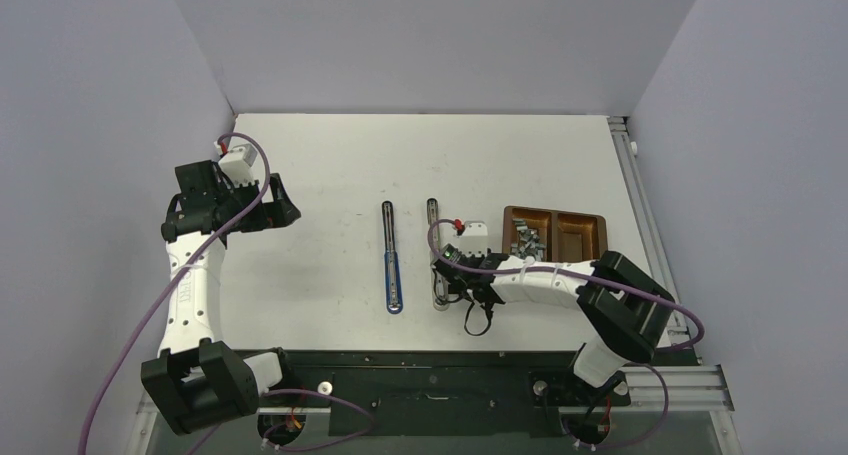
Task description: Load the staples into the stapler
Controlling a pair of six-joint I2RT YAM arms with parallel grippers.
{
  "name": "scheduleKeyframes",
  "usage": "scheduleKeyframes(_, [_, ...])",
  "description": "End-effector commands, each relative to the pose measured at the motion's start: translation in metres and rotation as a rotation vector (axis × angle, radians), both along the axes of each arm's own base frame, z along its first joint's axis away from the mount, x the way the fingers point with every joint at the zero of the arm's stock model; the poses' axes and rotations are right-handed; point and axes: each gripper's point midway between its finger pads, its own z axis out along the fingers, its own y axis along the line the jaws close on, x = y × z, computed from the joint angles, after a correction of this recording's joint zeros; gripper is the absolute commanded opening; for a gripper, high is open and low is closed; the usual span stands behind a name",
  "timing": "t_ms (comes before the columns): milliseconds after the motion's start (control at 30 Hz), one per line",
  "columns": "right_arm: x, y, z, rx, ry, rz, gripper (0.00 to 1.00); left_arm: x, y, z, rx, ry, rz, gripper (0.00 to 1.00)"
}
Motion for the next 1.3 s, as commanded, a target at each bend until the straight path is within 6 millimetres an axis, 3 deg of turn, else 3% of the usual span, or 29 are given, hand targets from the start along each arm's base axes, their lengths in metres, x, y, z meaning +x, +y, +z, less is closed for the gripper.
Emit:
scheduleKeyframes(0, [0.006,0.006,-0.001,0.027,-0.012,0.002,0.41,0.010,-0.001,0.021,-0.004,-0.063,-0.006,0.96])
scheduleKeyframes(133, [0.007,0.006,-0.005,0.020,-0.007,0.005,0.39,0.010,-0.001,0.021,-0.003,-0.065,-0.006,0.96])
scheduleKeyframes(367, [0.006,0.005,-0.006,0.018,-0.002,0.002,0.25,0.010,-0.001,0.021,-0.002,-0.063,-0.006,0.96])
scheduleKeyframes(600, [0.005,0.001,-0.006,0.012,-0.003,-0.004,0.22,0.010,-0.001,0.023,-0.001,-0.069,-0.007,0.96])
scheduleKeyframes(833, [0.005,0.000,-0.003,0.015,-0.010,-0.006,0.09,0.008,-0.002,0.025,0.000,-0.074,-0.008,0.96])
scheduleKeyframes(1067, [0.010,0.001,0.016,0.024,-0.051,-0.009,0.09,0.008,-0.002,0.023,-0.001,-0.070,-0.009,0.96])
scheduleKeyframes(1267, [0.016,0.014,0.052,0.050,-0.121,0.007,0.09,0.007,-0.003,0.022,-0.004,-0.070,-0.012,0.96])
